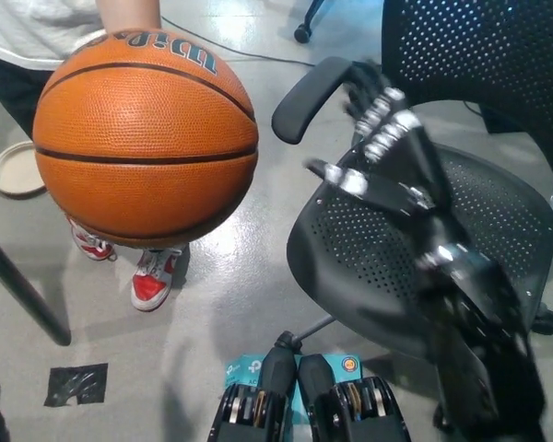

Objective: The robot grabs the basketball from a person using both hands and then drops it on the black chair in the front

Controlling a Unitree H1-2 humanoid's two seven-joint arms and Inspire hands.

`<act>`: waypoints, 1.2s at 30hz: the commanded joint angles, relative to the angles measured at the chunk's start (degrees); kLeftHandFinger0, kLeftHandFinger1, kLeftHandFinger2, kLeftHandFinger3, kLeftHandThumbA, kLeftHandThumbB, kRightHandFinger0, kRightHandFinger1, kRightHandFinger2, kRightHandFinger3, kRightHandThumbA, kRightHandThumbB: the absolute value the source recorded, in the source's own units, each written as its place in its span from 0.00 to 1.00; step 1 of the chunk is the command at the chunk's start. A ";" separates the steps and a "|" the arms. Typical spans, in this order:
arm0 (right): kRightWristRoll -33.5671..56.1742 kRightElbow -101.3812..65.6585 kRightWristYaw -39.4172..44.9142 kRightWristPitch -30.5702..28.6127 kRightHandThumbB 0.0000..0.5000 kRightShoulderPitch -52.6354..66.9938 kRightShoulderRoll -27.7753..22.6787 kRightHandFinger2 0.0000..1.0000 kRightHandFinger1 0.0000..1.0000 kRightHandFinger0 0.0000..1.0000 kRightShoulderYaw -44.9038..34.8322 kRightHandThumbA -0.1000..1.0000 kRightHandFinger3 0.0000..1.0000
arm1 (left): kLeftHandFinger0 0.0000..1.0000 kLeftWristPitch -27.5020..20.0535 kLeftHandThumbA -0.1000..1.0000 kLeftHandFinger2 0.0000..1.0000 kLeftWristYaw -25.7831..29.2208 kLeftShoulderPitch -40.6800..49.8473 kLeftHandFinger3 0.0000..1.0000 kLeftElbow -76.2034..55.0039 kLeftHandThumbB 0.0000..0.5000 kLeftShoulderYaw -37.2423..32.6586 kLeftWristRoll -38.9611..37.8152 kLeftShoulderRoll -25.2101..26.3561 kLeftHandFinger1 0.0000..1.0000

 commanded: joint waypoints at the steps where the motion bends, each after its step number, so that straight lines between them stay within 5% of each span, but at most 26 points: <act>1: 2.53 3.31 1.77 2.30 0.70 -4.67 1.61 1.00 1.00 1.00 -1.10 1.00 1.00 | 1.00 5.55 1.00 1.00 1.25 -2.68 1.00 -3.49 0.28 0.52 -0.78 1.63 1.00; 36: 5.33 14.99 6.51 2.59 0.89 -9.79 12.24 1.00 1.00 1.00 -2.72 1.00 1.00 | 1.00 12.75 1.00 1.00 -0.12 -5.89 1.00 -7.31 0.30 -7.14 2.67 -2.24 1.00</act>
